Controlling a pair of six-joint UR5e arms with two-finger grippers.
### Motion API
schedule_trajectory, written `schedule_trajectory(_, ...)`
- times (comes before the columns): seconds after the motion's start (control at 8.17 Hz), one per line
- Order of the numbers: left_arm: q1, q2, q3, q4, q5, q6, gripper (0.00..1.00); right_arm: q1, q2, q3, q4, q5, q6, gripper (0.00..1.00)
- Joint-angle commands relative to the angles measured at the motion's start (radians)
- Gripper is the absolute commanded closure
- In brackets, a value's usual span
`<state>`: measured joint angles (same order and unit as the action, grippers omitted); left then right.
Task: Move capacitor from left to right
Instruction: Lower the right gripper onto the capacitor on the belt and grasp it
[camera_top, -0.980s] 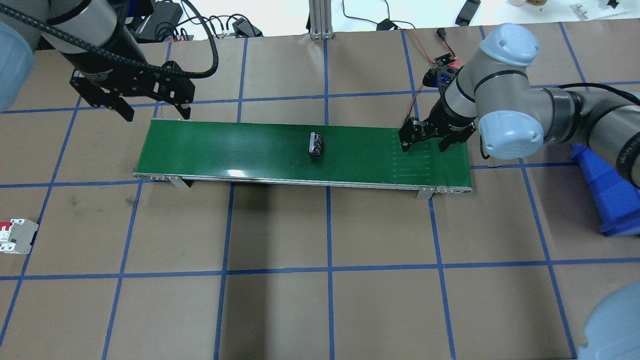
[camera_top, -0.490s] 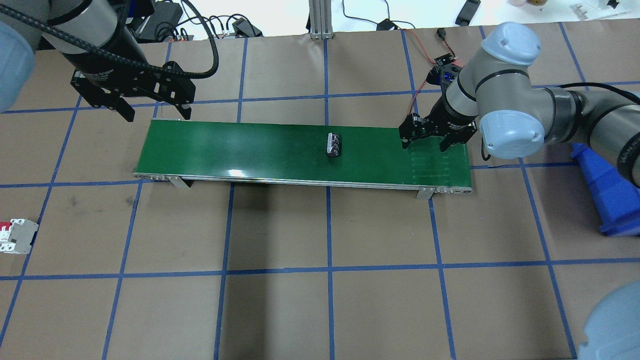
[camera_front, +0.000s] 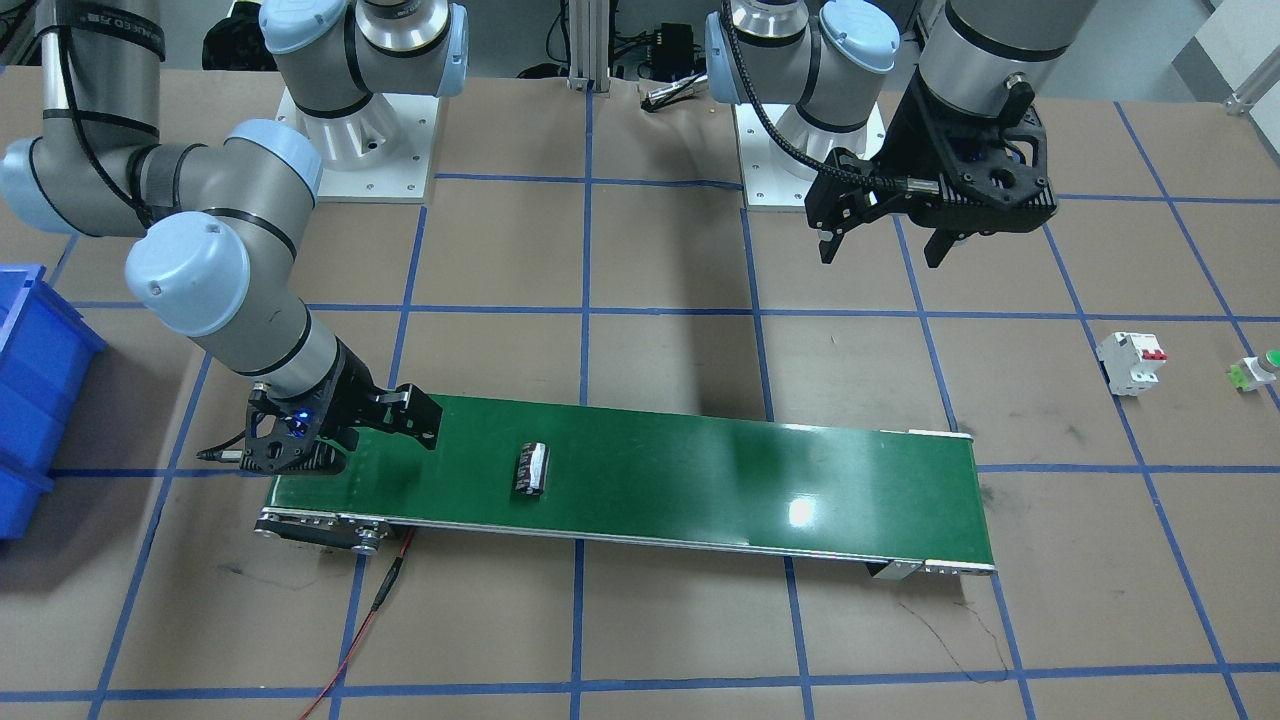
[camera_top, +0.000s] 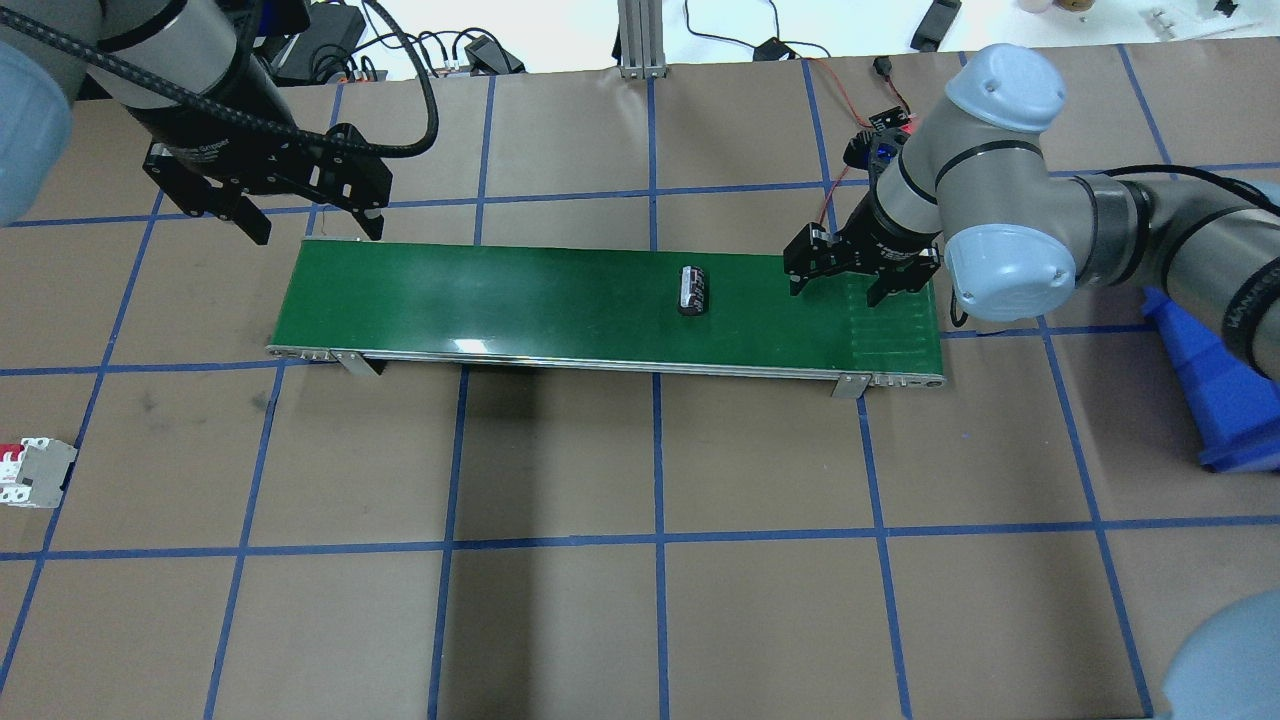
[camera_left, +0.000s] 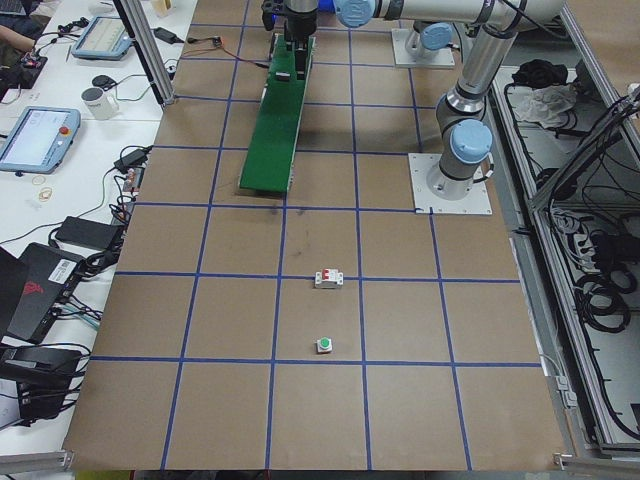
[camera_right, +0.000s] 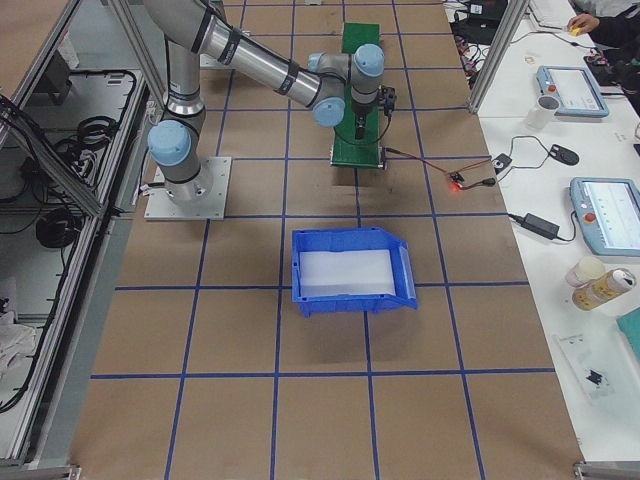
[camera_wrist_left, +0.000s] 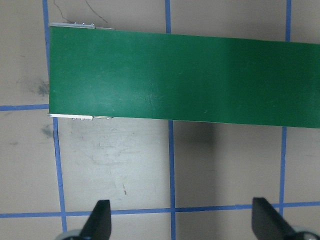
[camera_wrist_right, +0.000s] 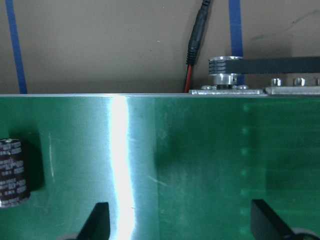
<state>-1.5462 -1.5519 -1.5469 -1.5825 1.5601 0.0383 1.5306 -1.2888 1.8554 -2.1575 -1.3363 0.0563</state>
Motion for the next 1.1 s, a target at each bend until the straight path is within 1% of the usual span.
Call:
schedule_trajectory(0.0, 0.0, -0.001, -0.001, -0.001, 0.0, 0.0, 0.0, 0.02, -0.003, -0.01, -0.013, 0.0, 0.045, 0.0)
schedule_trajectory(0.12, 0.0, -0.001, -0.001, -0.001, 0.0, 0.0, 0.0, 0.029, -0.001, -0.012, -0.033, 0.0, 0.1, 0.0)
schedule_trajectory(0.24, 0.0, -0.001, -0.001, -0.001, 0.0, 0.0, 0.0, 0.048, 0.002, -0.012, -0.057, -0.001, 0.111, 0.0)
schedule_trajectory(0.61, 0.0, -0.001, -0.001, 0.001, 0.0, 0.0, 0.0, 0.051, 0.012, -0.012, -0.045, -0.021, 0.128, 0.0)
schedule_trajectory(0.98, 0.0, -0.001, -0.001, 0.001, 0.0, 0.0, 0.0, 0.051, 0.019, -0.012, -0.045, -0.02, 0.129, 0.01)
